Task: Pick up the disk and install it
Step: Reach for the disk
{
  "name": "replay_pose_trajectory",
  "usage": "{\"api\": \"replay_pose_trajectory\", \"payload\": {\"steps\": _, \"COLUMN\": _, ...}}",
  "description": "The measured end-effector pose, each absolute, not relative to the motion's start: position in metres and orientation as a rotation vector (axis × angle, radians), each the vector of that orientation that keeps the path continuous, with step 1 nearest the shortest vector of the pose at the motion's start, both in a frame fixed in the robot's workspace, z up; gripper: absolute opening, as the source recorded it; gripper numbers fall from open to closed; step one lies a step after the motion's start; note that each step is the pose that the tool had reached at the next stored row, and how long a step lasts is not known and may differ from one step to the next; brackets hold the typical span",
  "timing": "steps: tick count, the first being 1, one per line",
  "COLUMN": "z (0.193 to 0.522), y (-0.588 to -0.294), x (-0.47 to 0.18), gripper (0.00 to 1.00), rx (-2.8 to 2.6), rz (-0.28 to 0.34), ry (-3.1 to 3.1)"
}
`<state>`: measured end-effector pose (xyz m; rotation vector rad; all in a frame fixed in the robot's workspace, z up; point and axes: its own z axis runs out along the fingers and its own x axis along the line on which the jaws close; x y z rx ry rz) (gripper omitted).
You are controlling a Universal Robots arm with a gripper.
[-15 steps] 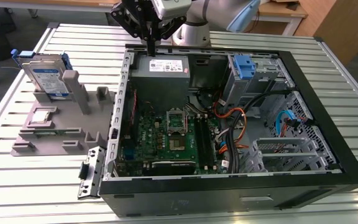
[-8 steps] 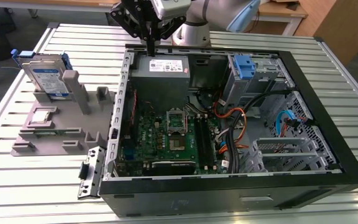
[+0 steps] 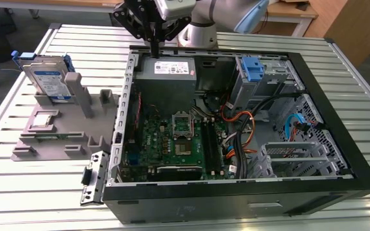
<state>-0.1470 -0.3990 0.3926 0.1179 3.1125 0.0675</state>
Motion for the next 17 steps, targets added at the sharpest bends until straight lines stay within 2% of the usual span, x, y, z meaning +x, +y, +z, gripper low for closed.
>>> {"api": "replay_pose_trajectory", "payload": {"steps": 17, "z": 0.391, "y": -0.399, "x": -0.190, "gripper": 0.10, "rx": 0.118, "rz": 0.068, "ry": 3.111}}
